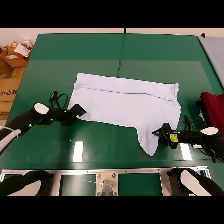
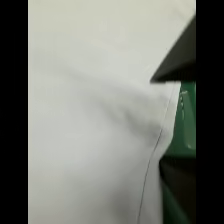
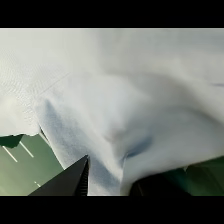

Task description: Fold the shirts.

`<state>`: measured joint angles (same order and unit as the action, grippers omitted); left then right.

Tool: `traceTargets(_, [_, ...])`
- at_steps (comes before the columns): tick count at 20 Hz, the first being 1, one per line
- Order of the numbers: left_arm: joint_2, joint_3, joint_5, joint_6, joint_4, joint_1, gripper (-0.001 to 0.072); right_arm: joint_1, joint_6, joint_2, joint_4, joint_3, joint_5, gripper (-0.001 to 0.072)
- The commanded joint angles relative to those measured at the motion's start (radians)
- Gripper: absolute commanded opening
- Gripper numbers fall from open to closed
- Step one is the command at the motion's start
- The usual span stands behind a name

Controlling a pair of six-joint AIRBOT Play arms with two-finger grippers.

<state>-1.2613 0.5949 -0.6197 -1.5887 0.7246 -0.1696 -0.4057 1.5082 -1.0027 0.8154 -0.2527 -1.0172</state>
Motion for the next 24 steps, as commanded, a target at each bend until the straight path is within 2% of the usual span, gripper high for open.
traceTargets(1, [-0.020,-0.001,0.094,0.020,-0.014,-0.012,0.0044,0.001,-0.001,-0.001,0.064,0.000,0.009,0.0346])
traceTargets(3, [-0.019,0.000,0.115,0.056,-0.013,-0.008,0.0022,0.001,-0.001,-0.001,0.072,-0.004,-0.021,0.0341])
traceTargets(4, [-0.018,0.005,0.095,0.072,-0.008,-0.001,0.0022,0.001,-0.002,-0.001,0.087,-0.017,-0.044,0.0248])
traceTargets(5, [-0.014,0.013,0.067,0.091,0.010,0.005,0.0022,0.001,-0.002,-0.001,0.113,-0.040,-0.068,0.0056])
traceTargets(6, [-0.010,0.026,0.036,0.097,0.045,0.005,0.0021,0.000,-0.001,-0.001,0.139,-0.067,-0.095,0.0016])
traceTargets(10, [0.042,0.060,-0.134,0.090,0.181,0.005,0.0020,0.000,0.003,0.005,0.169,-0.185,-0.211,0.0016])
traceTargets(12, [0.101,0.059,-0.249,0.029,0.303,0.005,0.0020,-0.001,0.035,0.005,0.221,-0.232,-0.261,0.0015])
traceTargets(15, [0.177,0.055,-0.415,-0.015,0.414,0.005,0.0020,-0.002,0.098,0.005,0.351,-0.257,-0.302,0.0016])
traceTargets(20, [0.208,0.116,-0.526,-0.026,0.423,0.005,0.0021,-0.001,0.091,0.006,0.307,-0.337,-0.382,0.0015])
traceTargets(24, [0.207,0.256,-0.501,0.000,0.424,0.005,0.0021,-0.001,0.076,0.028,0.215,-0.502,-0.414,0.0015])
